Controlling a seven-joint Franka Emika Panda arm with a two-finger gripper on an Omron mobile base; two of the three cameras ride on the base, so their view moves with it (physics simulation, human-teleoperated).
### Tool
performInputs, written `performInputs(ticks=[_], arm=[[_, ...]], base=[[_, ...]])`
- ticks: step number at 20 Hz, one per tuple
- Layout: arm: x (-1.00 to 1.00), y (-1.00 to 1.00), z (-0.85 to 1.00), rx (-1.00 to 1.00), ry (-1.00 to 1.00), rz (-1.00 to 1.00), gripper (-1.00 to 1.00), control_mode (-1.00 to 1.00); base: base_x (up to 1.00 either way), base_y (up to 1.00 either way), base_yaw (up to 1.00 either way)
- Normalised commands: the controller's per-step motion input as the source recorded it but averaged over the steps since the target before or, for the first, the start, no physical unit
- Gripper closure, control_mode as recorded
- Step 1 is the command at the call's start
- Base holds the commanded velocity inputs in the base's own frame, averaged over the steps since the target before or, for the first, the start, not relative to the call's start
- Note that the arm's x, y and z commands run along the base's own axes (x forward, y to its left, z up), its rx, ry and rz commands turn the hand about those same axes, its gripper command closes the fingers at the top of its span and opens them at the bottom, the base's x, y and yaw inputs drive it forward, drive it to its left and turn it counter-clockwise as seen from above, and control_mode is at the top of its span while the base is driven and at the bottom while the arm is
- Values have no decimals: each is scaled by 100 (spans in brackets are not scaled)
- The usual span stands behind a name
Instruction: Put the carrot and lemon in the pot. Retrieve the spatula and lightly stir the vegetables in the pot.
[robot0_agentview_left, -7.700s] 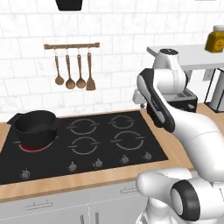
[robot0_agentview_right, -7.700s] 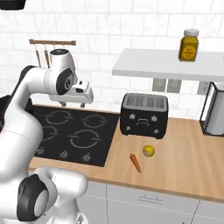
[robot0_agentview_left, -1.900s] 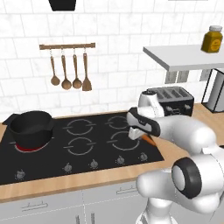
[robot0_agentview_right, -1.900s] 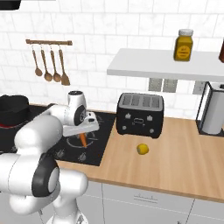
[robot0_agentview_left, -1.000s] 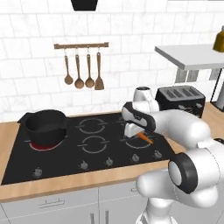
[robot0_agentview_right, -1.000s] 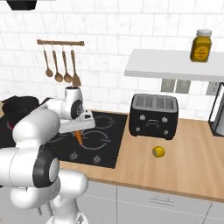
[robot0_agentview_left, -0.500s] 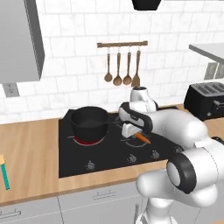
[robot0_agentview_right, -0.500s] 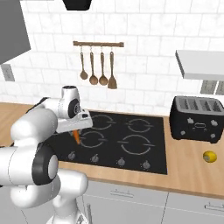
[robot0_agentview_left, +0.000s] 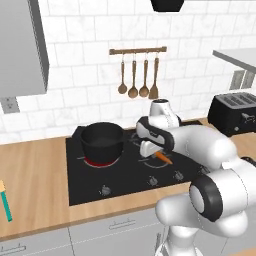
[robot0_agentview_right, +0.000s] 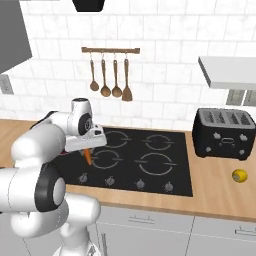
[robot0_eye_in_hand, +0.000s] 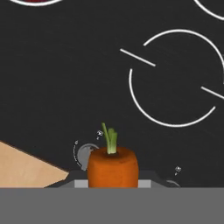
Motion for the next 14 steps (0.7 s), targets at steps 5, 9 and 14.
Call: performInputs(ticks=[5, 9, 14], arm=[[0, 0, 0, 0, 0, 0, 100, 100], [0, 6, 10, 0, 0, 0, 100, -100], [3, 21, 47, 0, 1, 0, 100, -100]], base=[[3, 47, 0], [0, 24, 0], [0, 0, 0]])
